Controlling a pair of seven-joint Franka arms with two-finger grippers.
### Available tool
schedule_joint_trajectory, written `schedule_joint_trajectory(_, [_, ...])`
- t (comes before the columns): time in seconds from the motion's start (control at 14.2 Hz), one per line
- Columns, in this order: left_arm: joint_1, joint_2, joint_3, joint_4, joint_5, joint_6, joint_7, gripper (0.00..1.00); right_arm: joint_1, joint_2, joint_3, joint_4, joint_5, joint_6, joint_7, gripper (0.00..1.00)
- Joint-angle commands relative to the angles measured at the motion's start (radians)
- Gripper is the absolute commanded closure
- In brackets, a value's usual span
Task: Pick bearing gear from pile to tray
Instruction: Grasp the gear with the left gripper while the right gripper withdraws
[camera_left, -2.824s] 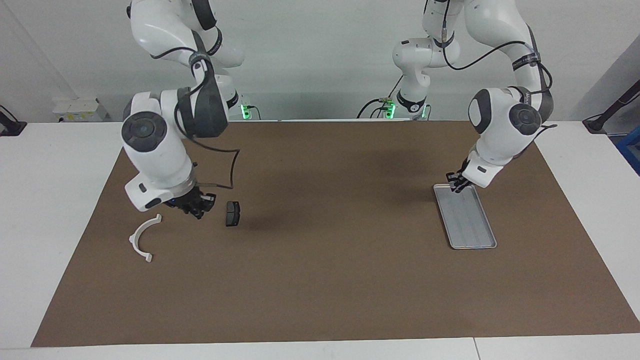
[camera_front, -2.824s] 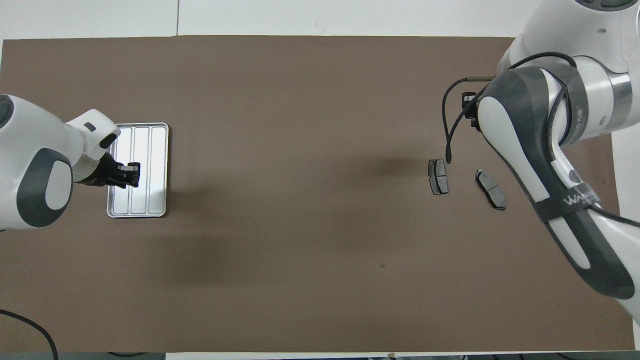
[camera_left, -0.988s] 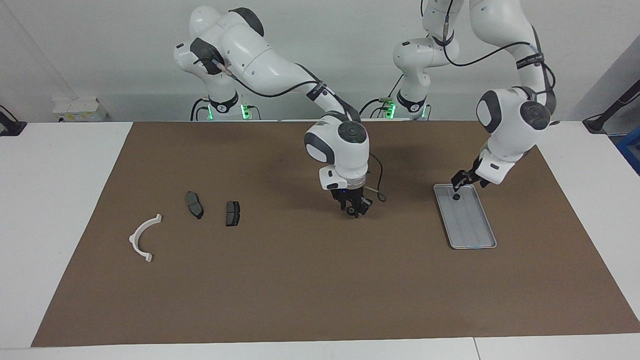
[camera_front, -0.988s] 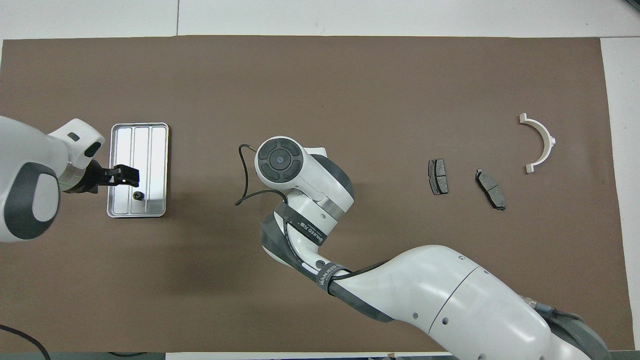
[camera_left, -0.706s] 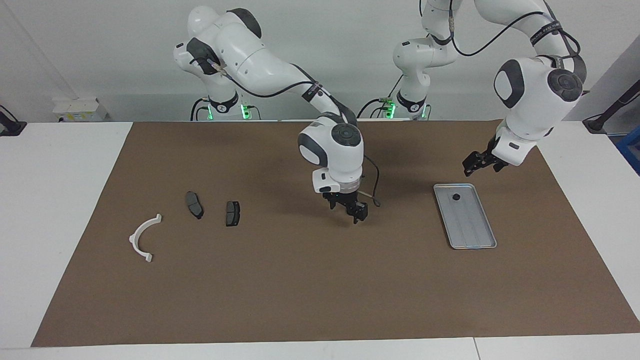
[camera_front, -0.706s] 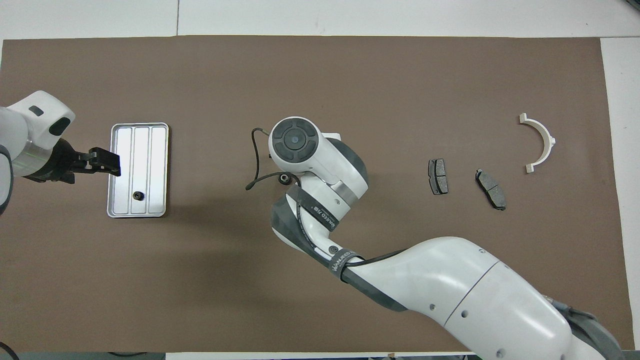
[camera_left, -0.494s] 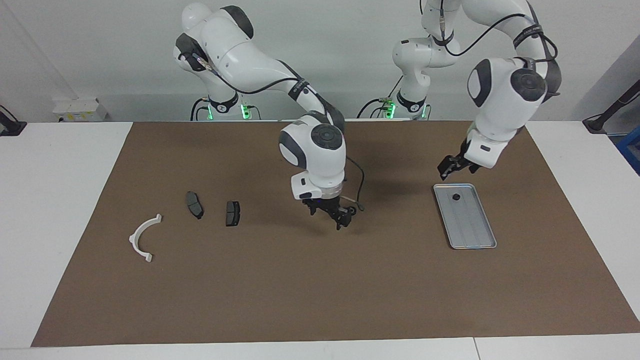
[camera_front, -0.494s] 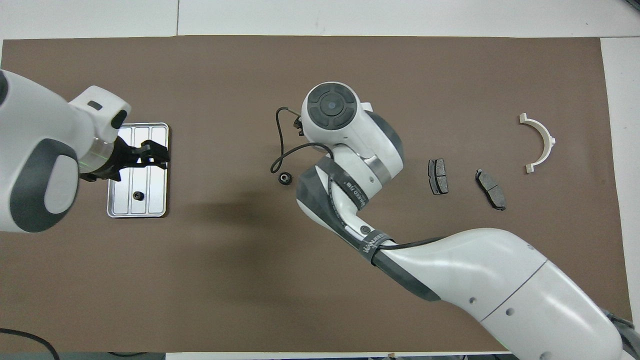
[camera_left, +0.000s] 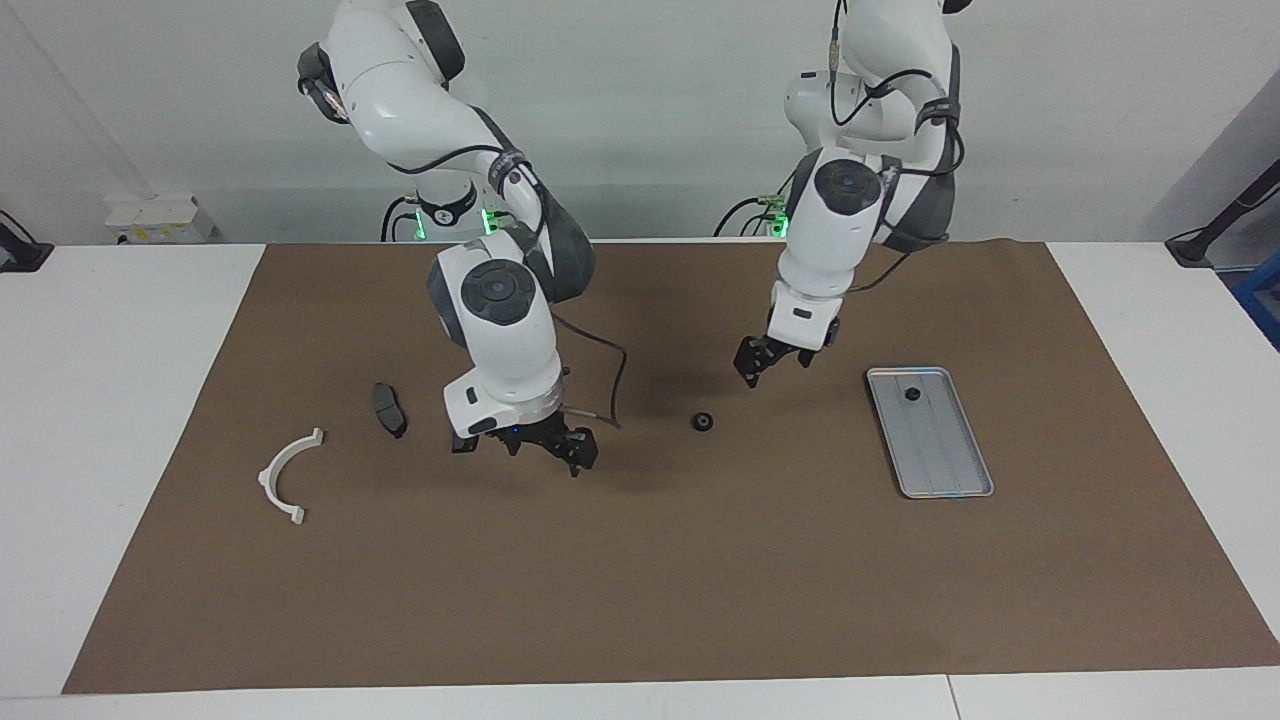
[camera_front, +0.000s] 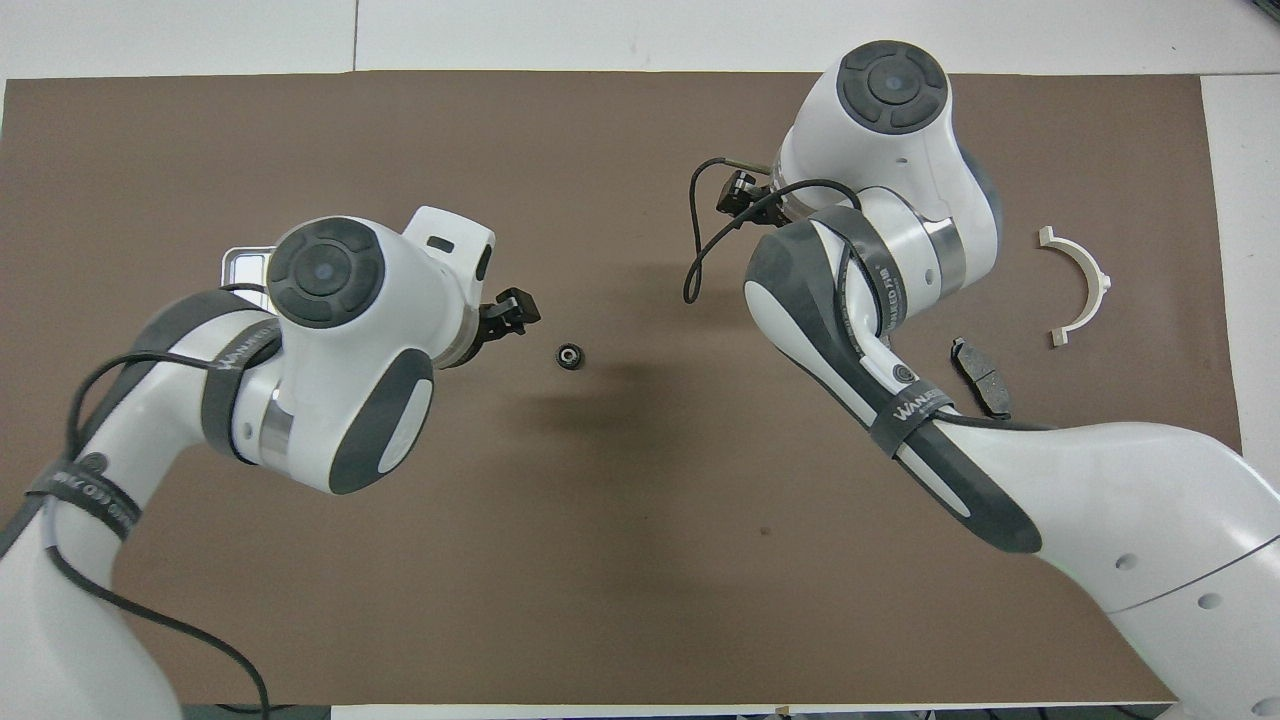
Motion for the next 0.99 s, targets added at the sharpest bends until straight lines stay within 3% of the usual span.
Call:
schedule_joint_trajectory(0.0, [-0.091, 0.131, 0.020, 0.037, 0.000, 0.089, -0.097, 0.00, -0.058, -0.037, 0.015, -0.026, 0.014, -0.035, -0.148, 0.00])
schedule_joint_trajectory(0.07, [-0.122, 0.172, 0.025, 0.041, 0.005, 0.119, -0.139, 0.00, -0.080, -0.042, 0.015, -0.026, 0.014, -0.045, -0.190, 0.00])
schedule_joint_trajectory(0.21, [-0.123, 0.186, 0.025, 0.026, 0.008, 0.184, -0.148, 0.00, -0.092, -0.085, -0.003, -0.036, 0.017, -0.054, -0.291, 0.00])
schedule_joint_trajectory(0.56, [-0.116, 0.197, 0.026, 0.011, 0.009, 0.203, -0.145, 0.05, -0.054, -0.229, -0.261, -0.115, 0.189, -0.055, -0.741, 0.00])
schedule_joint_trajectory(0.92, [-0.113, 0.200, 0.029, 0.009, 0.013, 0.213, -0.148, 0.13, -0.072, -0.476, -0.302, -0.267, 0.189, -0.136, -0.787, 0.00])
